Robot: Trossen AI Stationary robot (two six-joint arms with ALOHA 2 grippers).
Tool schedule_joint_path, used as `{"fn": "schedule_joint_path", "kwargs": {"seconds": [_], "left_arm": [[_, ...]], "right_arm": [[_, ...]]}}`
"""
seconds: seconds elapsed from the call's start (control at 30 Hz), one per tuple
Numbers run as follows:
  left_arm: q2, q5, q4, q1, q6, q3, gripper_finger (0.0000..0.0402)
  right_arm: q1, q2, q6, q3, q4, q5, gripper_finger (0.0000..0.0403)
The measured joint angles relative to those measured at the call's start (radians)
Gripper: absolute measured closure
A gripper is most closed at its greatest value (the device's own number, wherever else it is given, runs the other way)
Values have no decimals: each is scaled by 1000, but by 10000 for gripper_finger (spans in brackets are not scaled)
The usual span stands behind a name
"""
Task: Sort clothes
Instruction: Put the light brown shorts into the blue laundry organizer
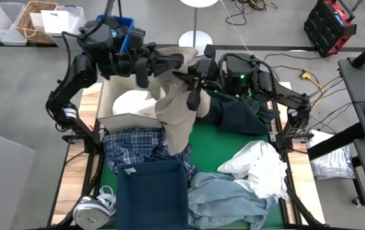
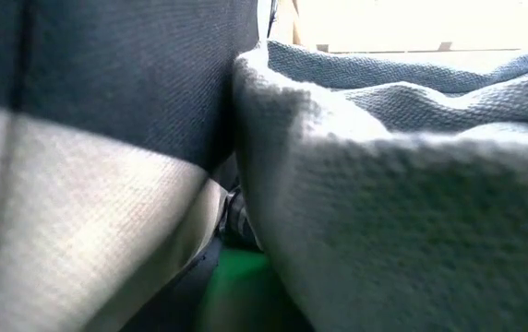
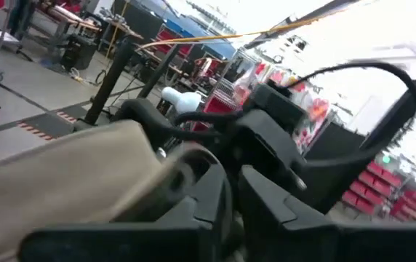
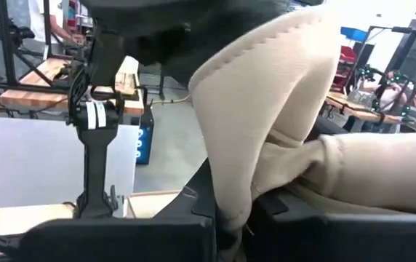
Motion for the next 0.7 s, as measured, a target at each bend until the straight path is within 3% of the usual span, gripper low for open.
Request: {"fn": "schedule_joint_path", "kwargs": {"seconds": [0.37,0.57,0.7], "left_arm": [[-109,26,-155,3,99,0,233],[-157,-7,-188,3,131,0,215],[-187,-83,-195,3,152,0,215]], "right_arm": [[-3,-73,8,0,32,-65,386],[-5,-116,59,0,44,-183,386],[-5,-125,139,0,59,-332,386]]}}
